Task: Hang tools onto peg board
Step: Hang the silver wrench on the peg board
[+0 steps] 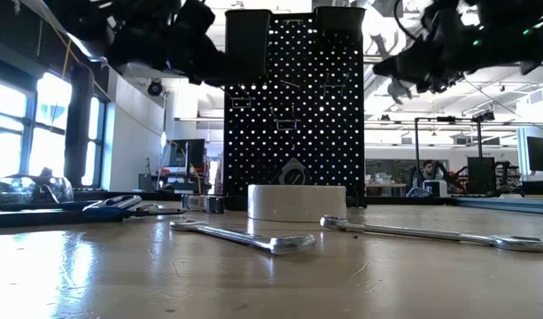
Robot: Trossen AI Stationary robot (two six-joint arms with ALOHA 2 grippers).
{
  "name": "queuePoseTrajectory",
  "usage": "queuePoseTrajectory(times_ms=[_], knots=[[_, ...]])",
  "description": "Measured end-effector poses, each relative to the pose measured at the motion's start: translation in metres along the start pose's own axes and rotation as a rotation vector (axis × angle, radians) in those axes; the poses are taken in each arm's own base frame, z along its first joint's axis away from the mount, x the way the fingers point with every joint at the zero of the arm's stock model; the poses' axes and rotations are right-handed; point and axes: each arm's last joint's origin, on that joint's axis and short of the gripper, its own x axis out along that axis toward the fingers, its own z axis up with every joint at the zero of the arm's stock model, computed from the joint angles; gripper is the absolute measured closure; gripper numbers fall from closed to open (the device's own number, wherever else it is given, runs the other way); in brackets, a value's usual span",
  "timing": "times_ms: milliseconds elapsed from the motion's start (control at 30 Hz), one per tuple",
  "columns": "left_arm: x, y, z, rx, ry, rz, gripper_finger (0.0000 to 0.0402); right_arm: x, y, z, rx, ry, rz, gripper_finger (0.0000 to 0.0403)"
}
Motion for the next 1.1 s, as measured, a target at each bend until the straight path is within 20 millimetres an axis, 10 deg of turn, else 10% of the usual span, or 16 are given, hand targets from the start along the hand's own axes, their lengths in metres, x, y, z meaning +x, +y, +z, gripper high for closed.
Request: queuePoseTrajectory(times_ms=[467, 1100], knots=[[0.000, 0.009, -0.005, 0.024, -0.003, -0.018, 0.0181, 0.025, -0.060, -0.020, 0.063, -0.010, 0.029, 0.0400], [-0.001, 0.012, -0.006, 0.013, -0.001, -0.012, 0.0181, 0.053, -0.083, -0.026, 0.077, -0.033, 0.060, 0.0400]])
